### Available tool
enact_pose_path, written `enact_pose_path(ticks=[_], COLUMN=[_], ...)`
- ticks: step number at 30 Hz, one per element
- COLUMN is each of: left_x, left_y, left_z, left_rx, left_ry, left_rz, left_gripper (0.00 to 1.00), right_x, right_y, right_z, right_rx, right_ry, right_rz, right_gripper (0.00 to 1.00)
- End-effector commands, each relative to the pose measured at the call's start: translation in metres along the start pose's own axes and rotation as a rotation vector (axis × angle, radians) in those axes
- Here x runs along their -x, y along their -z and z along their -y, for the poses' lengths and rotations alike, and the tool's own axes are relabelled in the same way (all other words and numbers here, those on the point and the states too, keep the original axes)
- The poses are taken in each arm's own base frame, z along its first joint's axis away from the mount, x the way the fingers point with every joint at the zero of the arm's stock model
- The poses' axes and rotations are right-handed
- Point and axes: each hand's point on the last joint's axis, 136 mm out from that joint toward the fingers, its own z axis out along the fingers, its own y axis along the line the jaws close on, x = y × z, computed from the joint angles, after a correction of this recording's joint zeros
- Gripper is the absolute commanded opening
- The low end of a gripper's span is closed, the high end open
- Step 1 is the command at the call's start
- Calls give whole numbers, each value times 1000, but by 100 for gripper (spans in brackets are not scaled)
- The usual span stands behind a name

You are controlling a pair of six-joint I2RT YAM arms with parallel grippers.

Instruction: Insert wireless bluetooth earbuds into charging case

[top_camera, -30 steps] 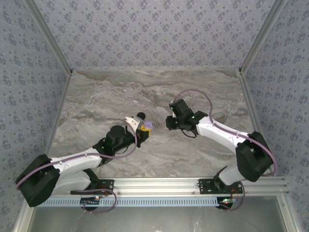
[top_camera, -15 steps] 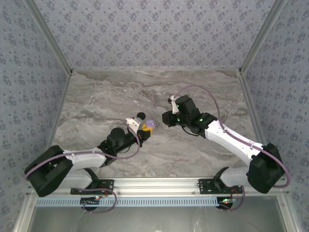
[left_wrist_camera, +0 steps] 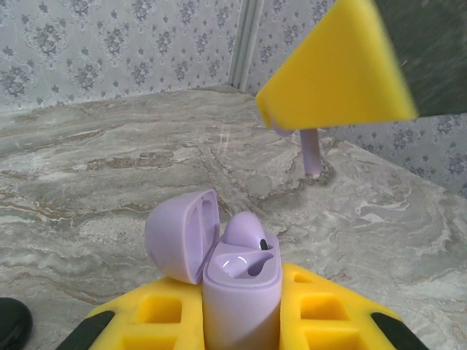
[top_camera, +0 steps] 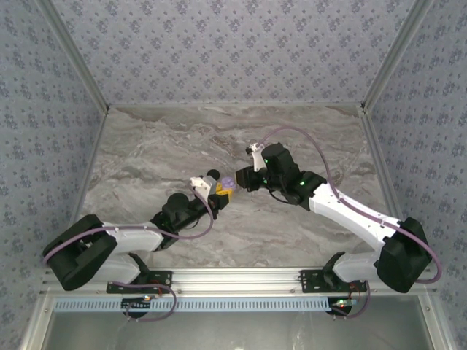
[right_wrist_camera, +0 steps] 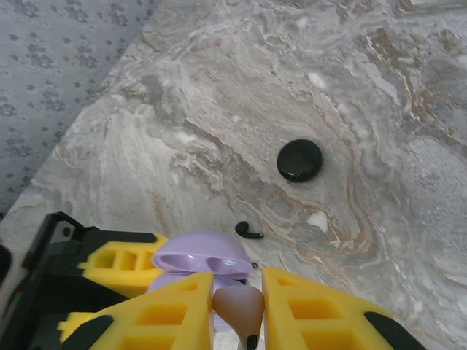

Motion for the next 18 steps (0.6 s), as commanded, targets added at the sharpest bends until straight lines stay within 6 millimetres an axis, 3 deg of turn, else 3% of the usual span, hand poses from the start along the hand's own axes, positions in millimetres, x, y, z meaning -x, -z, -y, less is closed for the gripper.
enact_pose_path(ticks=[1, 18], left_x=[29, 43], left_y=[-7, -21], left_z=[7, 11], left_rx=[-11, 1], left_ry=[-2, 42], left_rz=[93, 128], left_gripper=[15, 16], right_x=[27, 34], right_y=[13, 9], right_z=[-22, -25], right_rx=[55, 44], right_ry=[46, 51], right_rz=[85, 119], right_gripper=[22, 22])
